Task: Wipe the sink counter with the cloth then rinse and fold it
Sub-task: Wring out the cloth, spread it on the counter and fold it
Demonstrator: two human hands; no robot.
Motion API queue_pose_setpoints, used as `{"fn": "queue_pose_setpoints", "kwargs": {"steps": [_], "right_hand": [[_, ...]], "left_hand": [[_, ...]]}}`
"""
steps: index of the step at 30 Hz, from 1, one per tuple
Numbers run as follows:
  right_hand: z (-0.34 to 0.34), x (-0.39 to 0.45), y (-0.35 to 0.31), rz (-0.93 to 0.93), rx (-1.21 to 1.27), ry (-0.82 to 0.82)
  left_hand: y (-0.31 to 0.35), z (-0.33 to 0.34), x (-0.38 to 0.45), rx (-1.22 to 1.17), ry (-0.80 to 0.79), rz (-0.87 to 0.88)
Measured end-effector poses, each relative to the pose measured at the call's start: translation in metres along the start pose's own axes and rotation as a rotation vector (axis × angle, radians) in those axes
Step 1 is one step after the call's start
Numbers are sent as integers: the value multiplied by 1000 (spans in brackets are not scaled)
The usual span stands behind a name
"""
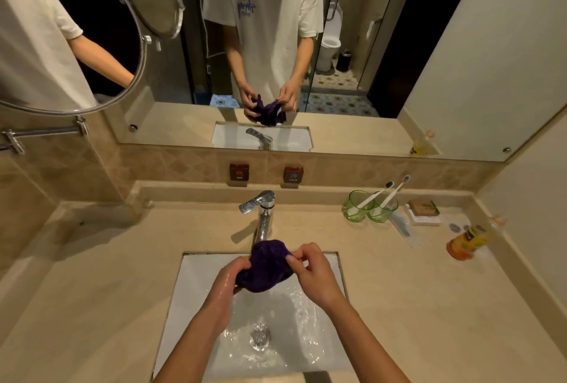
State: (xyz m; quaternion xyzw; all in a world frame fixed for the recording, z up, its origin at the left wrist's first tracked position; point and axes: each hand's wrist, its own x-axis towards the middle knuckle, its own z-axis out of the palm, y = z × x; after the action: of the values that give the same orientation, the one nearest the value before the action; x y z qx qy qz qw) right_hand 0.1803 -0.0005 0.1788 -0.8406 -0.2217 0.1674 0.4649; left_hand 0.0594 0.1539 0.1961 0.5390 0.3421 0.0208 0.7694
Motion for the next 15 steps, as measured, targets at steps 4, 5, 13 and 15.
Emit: {"fn": "queue_pose_setpoints", "kwargs": {"steps": [4,5,13,15], "right_hand": [[-13,-4,-16,-280,-80,-23],[-18,-3,-21,-333,-107,-37],[-59,6,-56,-710,-383,-291],[-67,9,-55,-785,-403,-272]], "left_hand": [[14,2,-4,201,14,12],[19,4,-5,224,24,22],[44,41,-19,583,-86,287],[47,48,-21,734,-17,390]]}}
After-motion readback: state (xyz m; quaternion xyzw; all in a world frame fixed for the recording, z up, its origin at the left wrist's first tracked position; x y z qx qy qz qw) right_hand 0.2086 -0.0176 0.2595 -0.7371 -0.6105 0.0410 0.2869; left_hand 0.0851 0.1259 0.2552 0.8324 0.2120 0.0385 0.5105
